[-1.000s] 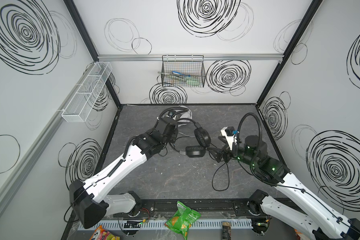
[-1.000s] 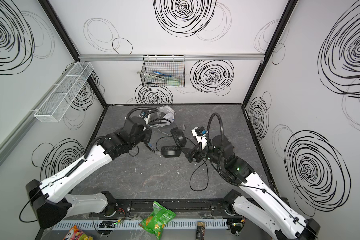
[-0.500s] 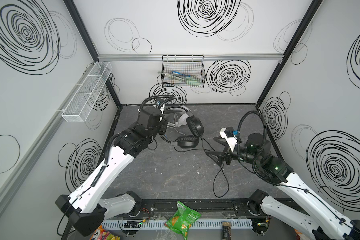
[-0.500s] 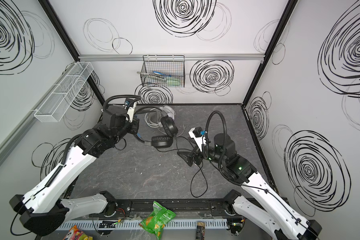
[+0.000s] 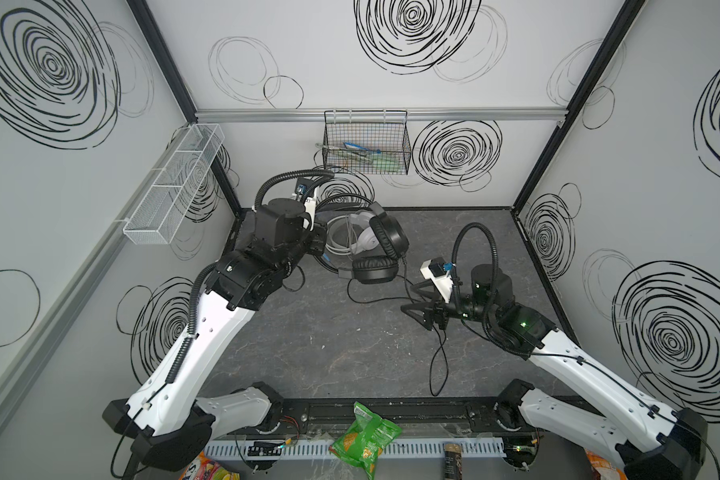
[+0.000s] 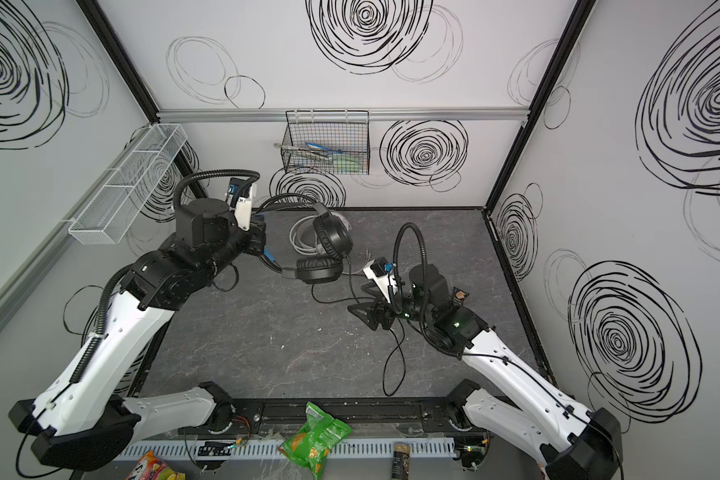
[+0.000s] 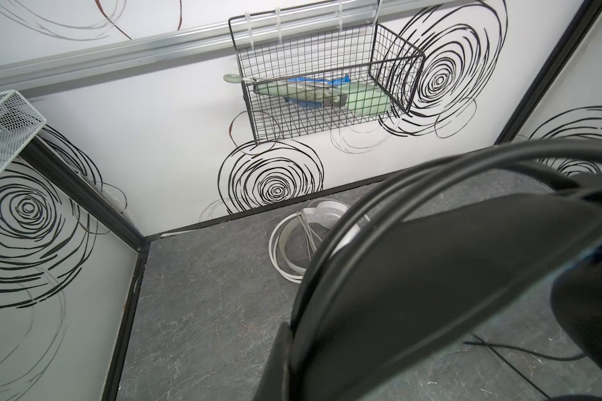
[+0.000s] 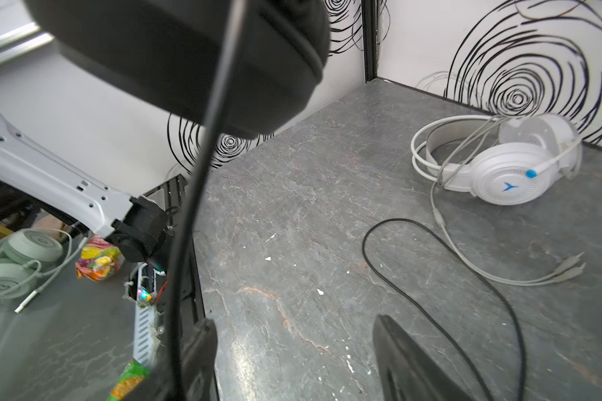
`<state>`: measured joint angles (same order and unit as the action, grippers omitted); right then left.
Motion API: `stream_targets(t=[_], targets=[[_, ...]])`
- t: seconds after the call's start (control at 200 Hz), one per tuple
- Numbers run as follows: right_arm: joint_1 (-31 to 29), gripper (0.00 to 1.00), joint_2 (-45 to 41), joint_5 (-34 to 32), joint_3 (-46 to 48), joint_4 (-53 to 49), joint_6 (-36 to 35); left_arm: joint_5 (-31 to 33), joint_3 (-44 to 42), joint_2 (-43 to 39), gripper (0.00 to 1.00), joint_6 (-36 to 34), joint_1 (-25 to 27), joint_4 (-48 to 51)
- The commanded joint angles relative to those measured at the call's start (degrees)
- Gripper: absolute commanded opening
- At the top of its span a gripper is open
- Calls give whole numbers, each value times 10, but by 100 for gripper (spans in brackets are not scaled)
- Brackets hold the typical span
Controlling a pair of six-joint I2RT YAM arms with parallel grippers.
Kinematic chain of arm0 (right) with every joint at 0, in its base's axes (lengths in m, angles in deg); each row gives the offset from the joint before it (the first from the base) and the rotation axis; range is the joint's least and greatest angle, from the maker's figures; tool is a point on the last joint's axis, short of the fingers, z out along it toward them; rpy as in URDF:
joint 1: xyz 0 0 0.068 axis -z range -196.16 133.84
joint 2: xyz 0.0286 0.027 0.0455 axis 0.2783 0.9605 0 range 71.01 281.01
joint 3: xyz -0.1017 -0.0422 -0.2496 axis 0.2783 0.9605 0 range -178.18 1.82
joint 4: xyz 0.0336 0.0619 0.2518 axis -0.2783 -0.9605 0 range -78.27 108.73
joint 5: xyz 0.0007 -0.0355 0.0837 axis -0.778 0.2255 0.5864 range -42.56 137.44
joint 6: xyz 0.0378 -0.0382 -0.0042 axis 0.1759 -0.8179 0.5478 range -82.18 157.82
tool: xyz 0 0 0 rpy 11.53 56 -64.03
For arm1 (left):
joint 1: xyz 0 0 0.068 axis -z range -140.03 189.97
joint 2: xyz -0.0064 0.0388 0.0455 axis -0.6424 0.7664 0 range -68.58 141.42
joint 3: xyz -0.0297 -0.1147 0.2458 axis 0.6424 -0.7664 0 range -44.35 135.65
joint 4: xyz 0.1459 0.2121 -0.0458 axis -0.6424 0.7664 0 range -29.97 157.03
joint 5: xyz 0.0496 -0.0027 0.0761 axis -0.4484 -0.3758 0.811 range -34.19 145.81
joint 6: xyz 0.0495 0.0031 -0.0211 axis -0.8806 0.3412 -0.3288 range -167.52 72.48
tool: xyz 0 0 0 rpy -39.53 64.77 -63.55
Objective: Wrap the headphones
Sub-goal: 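Lift the black-and-blue headset high by its headband with the left gripper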
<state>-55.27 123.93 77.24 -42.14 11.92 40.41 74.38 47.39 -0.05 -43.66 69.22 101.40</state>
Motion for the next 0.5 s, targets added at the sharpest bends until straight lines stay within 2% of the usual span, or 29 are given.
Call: stream_targets(t=[0.0, 0.125, 0.3, 0.385, 0.495], targets=[[0, 61, -1, 8, 15, 47, 10, -34, 36, -8, 0, 33, -21, -41], [0, 45, -2, 5, 22, 56, 17, -48, 48, -9, 0, 42, -34, -43], [0, 32, -3, 0, 35, 80, 35, -60, 53, -11, 0, 59, -45, -51], [0, 32, -3, 6, 43, 96, 46, -67, 55, -12, 0, 67, -49, -55], [0, 42, 0, 7, 48, 110, 53, -76, 60, -13, 0, 74, -50, -57]])
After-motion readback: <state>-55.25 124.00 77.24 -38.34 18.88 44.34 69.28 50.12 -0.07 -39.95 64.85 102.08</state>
